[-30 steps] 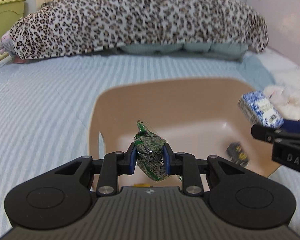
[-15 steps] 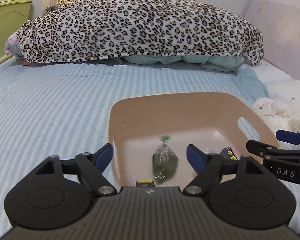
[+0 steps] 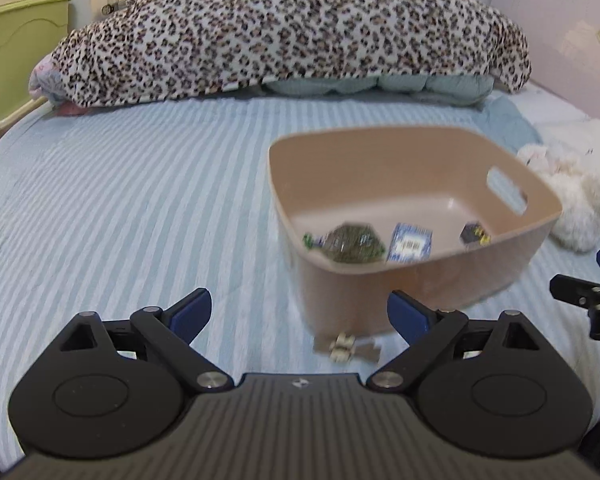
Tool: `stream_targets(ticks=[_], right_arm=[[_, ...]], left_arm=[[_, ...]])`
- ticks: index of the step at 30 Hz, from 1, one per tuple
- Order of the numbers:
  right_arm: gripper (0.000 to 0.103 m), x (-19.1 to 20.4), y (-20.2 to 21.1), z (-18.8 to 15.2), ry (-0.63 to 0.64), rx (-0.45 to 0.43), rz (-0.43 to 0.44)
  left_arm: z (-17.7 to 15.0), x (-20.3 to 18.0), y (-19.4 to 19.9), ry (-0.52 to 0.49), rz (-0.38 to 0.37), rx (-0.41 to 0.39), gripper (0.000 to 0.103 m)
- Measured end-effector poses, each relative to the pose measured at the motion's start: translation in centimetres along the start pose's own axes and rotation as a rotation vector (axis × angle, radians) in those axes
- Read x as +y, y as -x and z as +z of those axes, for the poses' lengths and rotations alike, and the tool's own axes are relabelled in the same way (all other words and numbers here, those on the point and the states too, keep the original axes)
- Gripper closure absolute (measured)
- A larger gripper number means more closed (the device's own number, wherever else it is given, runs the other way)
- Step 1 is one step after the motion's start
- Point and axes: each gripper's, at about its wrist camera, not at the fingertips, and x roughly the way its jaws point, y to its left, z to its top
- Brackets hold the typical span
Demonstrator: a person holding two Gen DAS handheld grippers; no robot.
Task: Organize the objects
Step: 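Grasp the floral scrunchie with the right gripper while the left grasps the wooden toy figure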
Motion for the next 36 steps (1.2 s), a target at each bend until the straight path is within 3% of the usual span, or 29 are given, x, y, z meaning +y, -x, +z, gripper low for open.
stream_targets(ticks=[10,14,27,33,36], right_arm=[[0.013,1.5,-1.3,-4.2,0.01,0.096,0.039],[0.013,1.9,-2.3,-5.2,0.006,0.13,0.053],[0.021,2.2,-5.5,-7.2,-0.016,0.204,0.096],[0.032,1.8,-6.0,-7.5,-0.032,0.215,0.114],[0.051,2.3,-5.7,-7.5,0.005,0.206,0.113]], left_arm=[[-4.7,0.2,-2.3,-0.044,-0.004,0.076,0.008],[-5.7,-0.1,-3.3,-0.07,-0.008,0.072,0.008],[-6.4,-0.9,-7.8,-0.017,-0.077,0.032,0.008],[-5.9,-2.4,-9.2,-0.047,-0.054,-0.003,0.009],[-5.7,-2.8,-9.6,-0.066,-0.069,-0.007,0.018]])
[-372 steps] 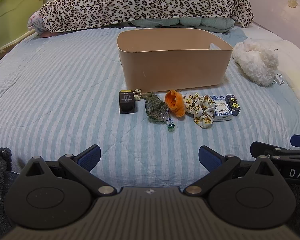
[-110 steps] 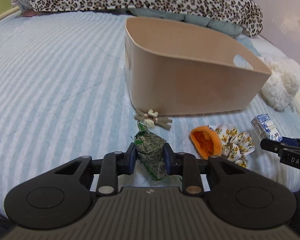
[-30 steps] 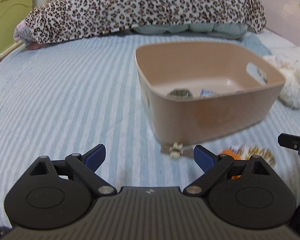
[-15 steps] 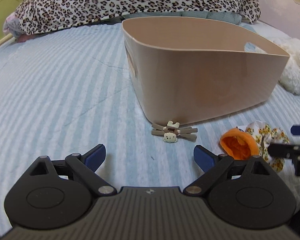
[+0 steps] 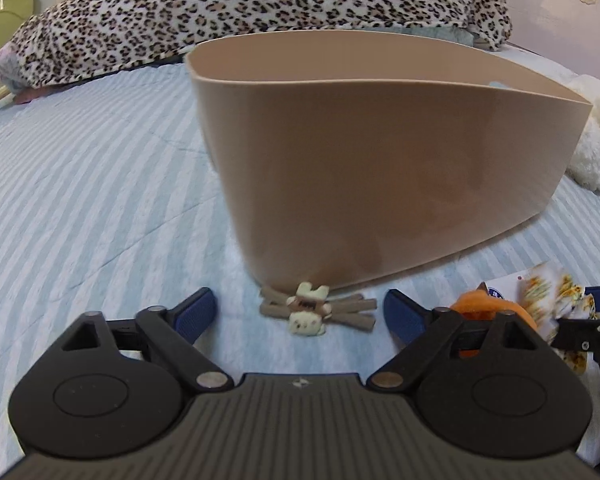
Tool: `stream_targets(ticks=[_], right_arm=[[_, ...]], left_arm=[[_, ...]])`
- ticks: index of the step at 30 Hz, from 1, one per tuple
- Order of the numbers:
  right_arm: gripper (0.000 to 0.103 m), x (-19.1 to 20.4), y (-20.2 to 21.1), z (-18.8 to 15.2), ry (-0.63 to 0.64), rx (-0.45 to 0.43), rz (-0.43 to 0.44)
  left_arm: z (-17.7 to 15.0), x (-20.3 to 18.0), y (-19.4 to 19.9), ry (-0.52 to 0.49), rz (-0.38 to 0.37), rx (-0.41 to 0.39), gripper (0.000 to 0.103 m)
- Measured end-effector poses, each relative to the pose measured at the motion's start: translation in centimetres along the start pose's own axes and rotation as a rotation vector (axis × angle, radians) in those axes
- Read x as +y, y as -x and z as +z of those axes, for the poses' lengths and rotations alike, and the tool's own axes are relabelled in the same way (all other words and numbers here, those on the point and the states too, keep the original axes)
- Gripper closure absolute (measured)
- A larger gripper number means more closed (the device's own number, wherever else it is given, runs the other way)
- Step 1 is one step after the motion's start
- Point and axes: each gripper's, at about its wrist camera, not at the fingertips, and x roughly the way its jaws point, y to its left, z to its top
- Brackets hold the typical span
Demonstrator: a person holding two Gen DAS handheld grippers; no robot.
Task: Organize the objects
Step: 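Grasp the floral scrunchie with the right gripper while the left grasps the wooden toy figure, then carry the scrunchie and toy over the basket and open both grippers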
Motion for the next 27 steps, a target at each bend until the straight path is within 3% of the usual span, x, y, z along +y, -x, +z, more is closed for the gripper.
stream_targets(ticks=[2,5,8,21,27], right_arm=[[0.072,0.3,0.1,0.0,0.018,0.002,0.003],[0.084,0.3,0.0,-0.1,0.016,0.003,0.015],[0.091,0.3,0.1,-0.2,0.016,0.002,0.018],[0.095,-0.7,3.0,0.2,0.003,-0.074,-0.024],[0.095,-1.4,5.4,0.7,0.003,-0.133,-0.036]], left_arm=[[0.2,0.0,-0.1,-0.004,-0.013,0.005,0.022],[0.4,0.3,0.1,-0.005,-0.03,0.021,0.04],[0.6,0.7,0.4,-0.001,-0.05,0.035,0.043],[0.4,1.3,4.7,0.034,-0.014,-0.012,0.044],[1.2,1.4,8.1,0.029,-0.004,-0.073,0.044]])
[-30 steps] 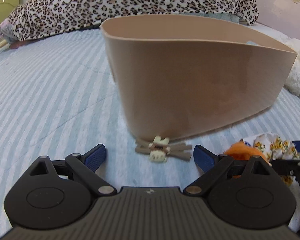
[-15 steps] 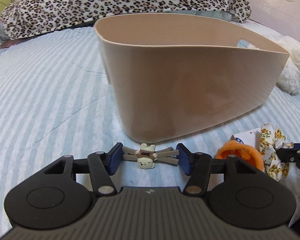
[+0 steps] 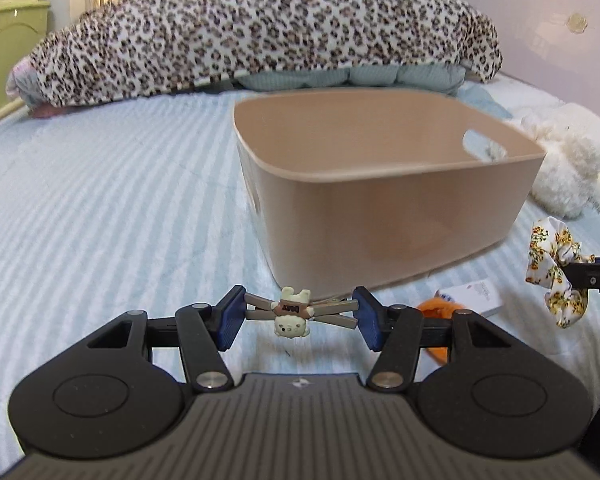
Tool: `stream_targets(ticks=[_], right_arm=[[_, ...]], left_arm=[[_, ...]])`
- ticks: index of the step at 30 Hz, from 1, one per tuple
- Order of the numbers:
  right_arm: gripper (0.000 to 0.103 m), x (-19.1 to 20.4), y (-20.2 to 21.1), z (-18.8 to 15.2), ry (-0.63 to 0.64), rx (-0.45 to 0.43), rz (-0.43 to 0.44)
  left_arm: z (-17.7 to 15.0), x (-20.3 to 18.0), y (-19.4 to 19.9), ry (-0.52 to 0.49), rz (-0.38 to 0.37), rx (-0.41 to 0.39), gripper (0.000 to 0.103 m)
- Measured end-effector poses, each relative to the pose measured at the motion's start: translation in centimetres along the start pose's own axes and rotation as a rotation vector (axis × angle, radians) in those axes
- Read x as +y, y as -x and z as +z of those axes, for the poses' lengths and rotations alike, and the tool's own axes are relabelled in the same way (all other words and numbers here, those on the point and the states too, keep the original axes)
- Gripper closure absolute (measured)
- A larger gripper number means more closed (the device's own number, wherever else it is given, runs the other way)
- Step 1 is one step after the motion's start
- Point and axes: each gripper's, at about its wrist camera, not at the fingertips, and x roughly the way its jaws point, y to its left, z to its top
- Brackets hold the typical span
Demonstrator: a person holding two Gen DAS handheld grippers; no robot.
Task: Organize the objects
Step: 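Carry the scrunchie and toy over the basket and open both grippers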
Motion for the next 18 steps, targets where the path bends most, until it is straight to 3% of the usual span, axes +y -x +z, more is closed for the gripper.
stream_targets(ticks=[10,18], right_arm=[[0.095,-0.4,3.7,3.6,-0.024,-0.142,-0.015],[0.095,0.1,4.3,8.2,0.005,-0.237,-0.038]], left_arm=[[3.6,0.3,5.2,0.018,-0.006,-0.142,0.044],[8.2,-0.2,5.8,-0.002,0.019,-0.223,0.044]])
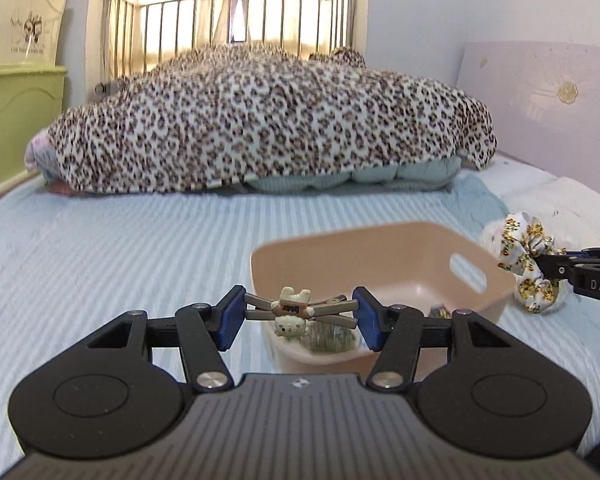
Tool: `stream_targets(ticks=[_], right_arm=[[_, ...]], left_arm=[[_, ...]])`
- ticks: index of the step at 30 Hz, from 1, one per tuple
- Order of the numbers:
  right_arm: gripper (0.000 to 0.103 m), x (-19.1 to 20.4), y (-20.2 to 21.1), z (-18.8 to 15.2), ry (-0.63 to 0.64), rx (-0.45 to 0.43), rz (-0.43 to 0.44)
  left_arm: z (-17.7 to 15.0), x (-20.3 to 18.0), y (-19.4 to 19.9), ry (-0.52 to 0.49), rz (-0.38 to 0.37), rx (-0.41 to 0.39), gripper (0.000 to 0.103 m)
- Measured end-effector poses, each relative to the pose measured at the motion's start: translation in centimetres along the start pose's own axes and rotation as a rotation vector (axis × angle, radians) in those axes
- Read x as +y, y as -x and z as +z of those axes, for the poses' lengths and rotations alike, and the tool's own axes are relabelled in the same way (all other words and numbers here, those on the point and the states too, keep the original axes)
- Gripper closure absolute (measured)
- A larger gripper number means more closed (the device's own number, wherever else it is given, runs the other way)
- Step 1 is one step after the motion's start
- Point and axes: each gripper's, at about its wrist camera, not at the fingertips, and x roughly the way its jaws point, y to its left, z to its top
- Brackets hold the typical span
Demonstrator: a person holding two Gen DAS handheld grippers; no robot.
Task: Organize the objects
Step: 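Carry the scrunchie and toy over the basket and open both grippers, then grasp the orange sock with the left gripper while the right grasps the white box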
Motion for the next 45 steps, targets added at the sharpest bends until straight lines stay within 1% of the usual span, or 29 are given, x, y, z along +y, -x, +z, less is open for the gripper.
stream_targets(ticks=[3,7,12,15,19,22,25,27,28,29,30,31,32,33,34,35,38,40,42,45], right_arm=[[0.095,0.3,-0.7,1.6,0.004,-0.021,-0.005],[0.095,1.0,-2.4,3.5,0.012,-0.033,-0.02],[0.095,1.5,-5.1,5.2,0.023,-0.026,-0.035],[0.095,1.8,-6.8,5.5,0.037,-0.011,-0.05],[0.095,1.7,-9.4,5.2,0.039,0.042,-0.066],[0.095,1.6,-11.4,4.3,0.04,0.114,-0.069],[0.094,1.8,-13.0,3.0,0.041,0.177,-0.072],[0.091,2.0,-13.5,2.0,0.055,0.202,-0.07],[0.08,2.1,-13.6,1.6,0.061,0.211,-0.07],[0.073,2.1,-13.5,1.4,0.069,0.216,-0.071],[0.072,2.1,-13.3,1.2,0.074,0.217,-0.069],[0.067,2.1,-13.0,1.1,0.075,0.213,-0.063],[0.057,2.0,-12.6,1.0,0.077,0.208,-0.061],[0.049,1.9,-12.0,1.0,0.075,0.202,-0.058],[0.037,1.6,-11.4,1.0,0.069,0.191,-0.055],[0.032,1.4,-10.7,0.9,0.062,0.176,-0.053],[0.031,0.6,-8.9,1.1,0.056,0.156,-0.049],[0.028,0.0,-7.7,1.3,0.037,0.144,-0.038],[0.026,-0.6,-6.5,1.3,0.021,0.132,-0.03],[0.024,-1.0,-4.7,0.7,0.024,0.119,-0.031]], left_arm=[[1.5,-0.4,-0.9,-0.018,0.001,-0.015,0.044],[2.8,-1.4,-3.0,-0.026,0.008,-0.003,0.044],[2.9,-2.6,-6.3,-0.047,0.031,0.029,0.044],[2.4,-3.3,-8.5,-0.07,0.045,0.071,0.044],[0.9,-3.8,-11.3,-0.074,0.064,0.155,0.044],[-0.3,-4.1,-13.2,-0.077,0.078,0.212,0.043],[-1.2,-4.3,-13.7,-0.089,0.074,0.237,0.043],[-1.5,-4.3,-14.0,-0.097,0.075,0.253,0.043],[-1.6,-4.2,-14.0,-0.093,0.074,0.258,0.043],[-1.5,-4.1,-13.9,-0.085,0.071,0.259,0.042],[-1.5,-3.9,-13.6,-0.076,0.067,0.259,0.038],[-1.3,-3.8,-13.4,-0.068,0.064,0.256,0.034],[-1.1,-3.7,-13.0,-0.06,0.066,0.249,0.027],[-0.9,-3.6,-12.5,-0.054,0.069,0.239,0.02],[-0.8,-3.5,-11.9,-0.053,0.069,0.228,0.018],[-0.7,-3.5,-11.3,-0.058,0.066,0.219,0.016],[-0.5,-3.4,-9.6,-0.075,0.053,0.204,0.015],[-0.5,-3.3,-8.4,-0.082,0.044,0.198,0.015],[-0.8,-3.4,-7.2,-0.088,0.034,0.191,0.012],[-1.3,-3.5,-5.8,-0.094,0.017,0.193,0.012]])
